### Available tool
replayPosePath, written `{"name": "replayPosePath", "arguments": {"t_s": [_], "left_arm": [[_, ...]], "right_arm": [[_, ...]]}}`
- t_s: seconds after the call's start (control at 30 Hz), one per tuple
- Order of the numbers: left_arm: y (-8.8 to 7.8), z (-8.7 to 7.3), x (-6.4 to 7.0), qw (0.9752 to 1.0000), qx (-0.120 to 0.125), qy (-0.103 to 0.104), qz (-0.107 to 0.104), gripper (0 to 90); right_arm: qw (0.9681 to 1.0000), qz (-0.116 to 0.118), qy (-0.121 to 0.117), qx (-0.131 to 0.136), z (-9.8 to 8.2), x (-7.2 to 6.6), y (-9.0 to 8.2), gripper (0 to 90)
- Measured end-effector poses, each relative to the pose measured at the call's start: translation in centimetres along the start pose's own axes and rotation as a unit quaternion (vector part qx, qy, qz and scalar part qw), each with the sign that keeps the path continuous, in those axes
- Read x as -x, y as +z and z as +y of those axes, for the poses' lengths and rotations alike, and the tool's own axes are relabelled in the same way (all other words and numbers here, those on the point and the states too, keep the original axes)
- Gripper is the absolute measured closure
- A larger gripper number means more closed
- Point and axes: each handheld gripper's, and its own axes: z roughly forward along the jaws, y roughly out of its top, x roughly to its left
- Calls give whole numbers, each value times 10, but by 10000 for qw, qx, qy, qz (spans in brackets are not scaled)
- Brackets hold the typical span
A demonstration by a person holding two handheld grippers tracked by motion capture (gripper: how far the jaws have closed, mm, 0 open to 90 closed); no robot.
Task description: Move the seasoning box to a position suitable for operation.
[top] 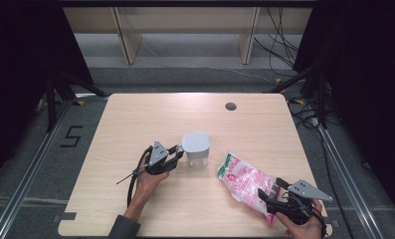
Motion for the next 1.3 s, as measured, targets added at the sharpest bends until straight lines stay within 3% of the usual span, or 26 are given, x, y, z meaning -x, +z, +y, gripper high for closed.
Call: {"name": "replayPosePath", "arguments": {"t_s": [0.03, 0.2, 0.23, 0.67, 0.73, 0.87, 0.97, 1.03, 1.07, 1.13, 1.23, 1.27, 1.3], "left_arm": [[1, 1, -2, 10000, -32, -13, 22, 703], [2, 0, -6, 9996, -107, -56, 246, 724], [3, 0, -6, 9995, -99, -115, 268, 730], [-1, 0, -1, 9993, -165, -110, 320, 727], [-1, 0, 0, 9993, -145, -182, 300, 726], [-2, 0, -2, 9994, -124, -216, 241, 718], [-3, 0, -3, 9991, -136, -351, 189, 683], [-6, -2, -6, 9988, -159, -452, 16, 643], [-8, -1, -7, 9990, -176, -416, 36, 604], [-13, 1, -7, 9983, -144, -567, -2, 556], [-20, 5, -7, 9980, -195, -596, -89, 503], [-22, 6, -7, 9973, -212, -689, -101, 484], [-25, 8, -6, 9976, -207, -647, -105, 477]], "right_arm": [[9998, 43, -167, 58, 0, 3, 1, 214], [9999, 28, -112, 44, 0, 2, 1, 214], [9997, 57, -234, 73, 1, 4, 1, 214], [9999, 22, -129, 66, 0, 3, 1, 213], [9996, -5, -256, 72, 1, 6, 0, 213], [9999, 73, -123, 36, 1, 4, -1, 213], [9998, 73, -153, 56, 0, 5, 0, 212], [9998, 121, -99, 138, 0, 6, 0, 212], [9999, 74, 97, 109, 0, 3, -1, 212], [10000, 61, 57, 52, 0, 3, -1, 212], [10000, 71, 54, 1, 0, 2, -2, 212], [9998, 70, -147, 62, 1, 5, -1, 212], [9998, 55, -167, 63, 0, 6, 0, 212]]}}
